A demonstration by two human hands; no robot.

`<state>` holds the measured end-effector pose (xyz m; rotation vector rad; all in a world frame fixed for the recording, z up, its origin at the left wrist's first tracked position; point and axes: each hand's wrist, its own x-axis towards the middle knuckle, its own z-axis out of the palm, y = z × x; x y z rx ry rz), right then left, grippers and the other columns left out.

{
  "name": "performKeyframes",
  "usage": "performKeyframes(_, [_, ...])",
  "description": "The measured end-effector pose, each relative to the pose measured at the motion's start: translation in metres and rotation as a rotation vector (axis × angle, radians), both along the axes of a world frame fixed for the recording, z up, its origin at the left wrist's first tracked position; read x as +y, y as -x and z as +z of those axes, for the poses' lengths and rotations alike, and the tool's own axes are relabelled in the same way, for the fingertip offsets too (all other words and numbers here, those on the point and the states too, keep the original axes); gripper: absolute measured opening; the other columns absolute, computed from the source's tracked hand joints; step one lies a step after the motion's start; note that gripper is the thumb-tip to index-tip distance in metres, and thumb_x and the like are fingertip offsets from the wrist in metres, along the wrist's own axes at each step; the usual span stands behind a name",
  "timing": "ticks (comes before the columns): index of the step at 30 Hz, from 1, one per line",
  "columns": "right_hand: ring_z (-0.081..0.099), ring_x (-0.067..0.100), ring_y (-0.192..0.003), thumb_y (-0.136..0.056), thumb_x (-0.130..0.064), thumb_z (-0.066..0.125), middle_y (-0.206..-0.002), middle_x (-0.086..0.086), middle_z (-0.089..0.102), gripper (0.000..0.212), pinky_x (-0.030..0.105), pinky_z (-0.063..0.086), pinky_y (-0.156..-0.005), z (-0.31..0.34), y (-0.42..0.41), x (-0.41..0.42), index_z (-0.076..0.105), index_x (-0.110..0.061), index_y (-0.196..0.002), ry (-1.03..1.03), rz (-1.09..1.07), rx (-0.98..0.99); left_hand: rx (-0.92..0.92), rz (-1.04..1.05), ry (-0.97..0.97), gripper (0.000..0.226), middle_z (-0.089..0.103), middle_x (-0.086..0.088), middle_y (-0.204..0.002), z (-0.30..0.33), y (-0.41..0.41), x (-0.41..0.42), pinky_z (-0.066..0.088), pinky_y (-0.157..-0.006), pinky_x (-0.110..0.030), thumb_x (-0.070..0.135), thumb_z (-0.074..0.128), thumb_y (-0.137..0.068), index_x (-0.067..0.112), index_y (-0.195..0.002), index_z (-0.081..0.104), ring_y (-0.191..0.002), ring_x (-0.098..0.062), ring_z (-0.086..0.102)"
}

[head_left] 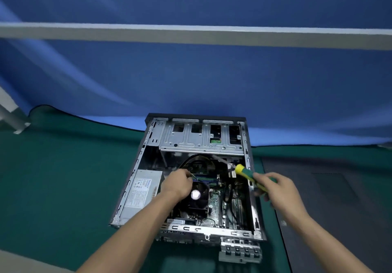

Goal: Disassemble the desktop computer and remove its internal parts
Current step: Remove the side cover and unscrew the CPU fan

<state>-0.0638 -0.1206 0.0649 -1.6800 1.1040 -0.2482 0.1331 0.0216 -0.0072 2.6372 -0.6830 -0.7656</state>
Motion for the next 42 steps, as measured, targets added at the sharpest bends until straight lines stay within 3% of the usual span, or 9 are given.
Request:
performKeyframes(4, [0.042, 0.012, -0.050, -0.089, -0.032, 0.061, -0.062, 0.001, 0.059, 0.021, 0.025, 0.029, -0.048, -0.020, 0.016, -0.006, 0.063, -0.015, -0.077, -0.462, -0.258, -0.174, 0.003, -0.040, -0.039, 0.043, 0.061, -0.005, -0.125, 0.001, 0.030, -0.009, 0.046, -0.094, -0.033, 0.027, 0.050, -0.092, 0.020, -0.134, 0.049, -0.113, -0.025, 0.057])
performKeyframes(7, [0.046, 0.014, -0.054, -0.086, -0.028, 0.065, -0.071, 0.004, 0.051, 0.017, 0.025, 0.026, -0.045, -0.038, 0.025, -0.010, 0.066, -0.011, -0.087, -0.536, -0.251, -0.161, 0.068, -0.065, -0.057, 0.047, 0.060, -0.008, -0.126, -0.005, 0.053, -0.013, 0.046, -0.095, -0.036, 0.029, 0.049, -0.093, 0.019, -0.139, 0.042, -0.111, -0.028, 0.056])
performKeyframes(13, [0.036, 0.012, -0.039, -0.086, -0.017, 0.067, -0.051, 0.002, 0.044, 0.024, 0.022, 0.029, -0.040, -0.077, 0.045, -0.020, 0.060, -0.008, -0.065, -0.328, -0.153, -0.020, -0.046, -0.109, -0.202, 0.052, 0.024, -0.010, -0.154, -0.011, 0.079, -0.012, 0.027, -0.112, -0.045, 0.036, 0.044, -0.096, 0.023, -0.145, 0.033, -0.136, -0.035, 0.029])
performKeyframes(16, [0.048, 0.018, -0.048, -0.086, -0.020, 0.067, -0.056, 0.003, 0.053, 0.023, 0.027, 0.042, -0.048, -0.103, 0.045, -0.022, 0.058, -0.007, -0.069, -0.254, -0.074, 0.161, -0.058, -0.108, -0.211, 0.049, 0.024, -0.009, -0.154, -0.010, 0.080, -0.012, 0.028, -0.111, -0.043, 0.033, 0.043, -0.096, 0.022, -0.143, 0.036, -0.136, -0.033, 0.029])
performKeyframes(19, [0.047, 0.021, -0.056, -0.086, -0.024, 0.067, -0.060, 0.007, 0.051, 0.029, 0.028, 0.038, -0.059, -0.127, 0.042, -0.024, 0.052, -0.012, -0.064, -0.171, 0.024, 0.324, -0.074, -0.116, -0.227, 0.048, 0.025, -0.008, -0.154, -0.010, 0.082, -0.013, 0.031, -0.108, -0.042, 0.030, 0.046, -0.094, 0.022, -0.141, 0.040, -0.134, -0.032, 0.032])
performKeyframes(27, [0.049, 0.015, -0.047, -0.089, -0.027, 0.063, -0.057, 0.003, 0.054, 0.036, 0.023, 0.039, -0.049, -0.147, 0.032, -0.027, 0.050, -0.011, -0.059, -0.111, 0.149, 0.537, -0.117, -0.082, -0.172, 0.045, 0.045, -0.001, -0.140, -0.012, 0.080, -0.013, 0.040, -0.096, -0.037, 0.019, 0.049, -0.085, 0.023, -0.130, 0.053, -0.120, -0.027, 0.043])
performKeyframes(31, [0.054, 0.021, -0.056, -0.091, -0.019, 0.056, -0.067, 0.009, 0.062, 0.025, 0.028, 0.044, -0.061, -0.134, 0.025, -0.032, 0.056, -0.008, -0.068, -0.049, 0.131, 0.427, -0.131, -0.058, -0.143, 0.043, 0.058, 0.000, -0.121, -0.012, 0.078, -0.014, 0.045, -0.087, -0.037, 0.014, 0.051, -0.080, 0.022, -0.122, 0.057, -0.107, -0.027, 0.052])
performKeyframes(36, [0.050, 0.007, -0.053, -0.088, -0.026, 0.053, -0.059, -0.009, 0.057, 0.021, 0.025, 0.039, -0.051, -0.080, -0.002, -0.031, 0.054, -0.020, -0.067, 0.266, -0.002, 0.078, -0.160, -0.021, -0.143, 0.032, 0.066, -0.004, -0.105, -0.011, 0.072, -0.013, 0.041, -0.067, -0.030, 0.015, 0.050, -0.082, 0.020, -0.113, 0.057, -0.094, -0.027, 0.060])
performKeyframes(42, [0.044, 0.002, -0.050, -0.084, -0.031, 0.054, -0.050, -0.012, 0.049, 0.022, 0.022, 0.031, -0.048, -0.049, -0.041, 0.004, 0.049, -0.026, -0.063, 0.405, 0.157, -0.022, -0.186, -0.058, -0.104, 0.021, 0.066, -0.010, -0.103, -0.010, 0.034, -0.003, 0.044, -0.070, -0.032, 0.013, 0.049, -0.089, 0.011, -0.106, 0.062, -0.093, -0.028, 0.060])
